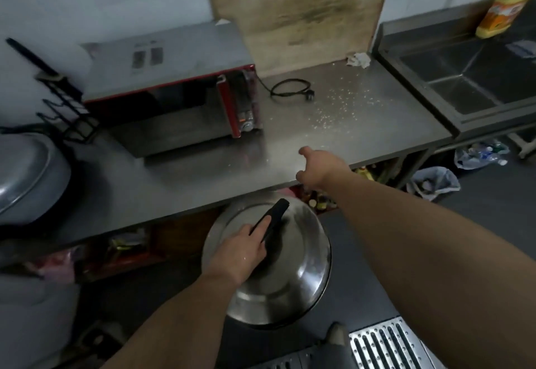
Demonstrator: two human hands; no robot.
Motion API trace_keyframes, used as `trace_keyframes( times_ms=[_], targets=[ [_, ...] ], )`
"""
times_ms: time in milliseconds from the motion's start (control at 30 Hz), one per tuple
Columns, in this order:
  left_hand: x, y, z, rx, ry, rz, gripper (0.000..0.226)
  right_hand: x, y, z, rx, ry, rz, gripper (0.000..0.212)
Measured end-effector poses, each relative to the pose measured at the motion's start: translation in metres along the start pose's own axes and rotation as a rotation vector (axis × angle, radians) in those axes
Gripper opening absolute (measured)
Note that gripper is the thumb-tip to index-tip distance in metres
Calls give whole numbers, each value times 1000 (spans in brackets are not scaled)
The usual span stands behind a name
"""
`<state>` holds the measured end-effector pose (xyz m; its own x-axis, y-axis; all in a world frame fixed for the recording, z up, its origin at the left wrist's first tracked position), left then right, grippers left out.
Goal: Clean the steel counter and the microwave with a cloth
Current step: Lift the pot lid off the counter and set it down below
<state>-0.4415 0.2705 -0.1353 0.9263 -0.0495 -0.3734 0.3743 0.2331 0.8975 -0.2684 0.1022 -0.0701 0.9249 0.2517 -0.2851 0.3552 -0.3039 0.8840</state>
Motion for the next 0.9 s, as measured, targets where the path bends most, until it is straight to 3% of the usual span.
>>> trace_keyframes(
  times_ms=[200,433,700,800,900],
  targets=[
    [-78,-21,-154,-13,120,-64,61,-28,-130,-127,-58,53,-161,61],
    [-133,-41,-313,50,329,-66,59,-49,-243,-216,-93,90,-319,63],
    [-127,-86,-387,-66,404,-54,63,-27,-315,-221,-143,102,-432,70],
    [-111,-102,-393,51,409,-60,62,1,-344,-202,-184,83,-466,59],
    [-80,-127,-411,45,448,-60,61,29,-380,-184,-174,47,-515,63]
  ],
)
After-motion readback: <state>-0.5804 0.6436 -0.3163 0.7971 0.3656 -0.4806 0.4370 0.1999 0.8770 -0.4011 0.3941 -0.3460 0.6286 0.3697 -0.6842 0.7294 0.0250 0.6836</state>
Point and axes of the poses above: each hand's wrist, its own x-axis towards the middle knuckle, its own y-axis out of the back of the hand, z = x × y, the point moved 7 cm from there along x, towards the middle knuckle, and after that the axes turned 3 degrees about x, right-handed, at the moved point
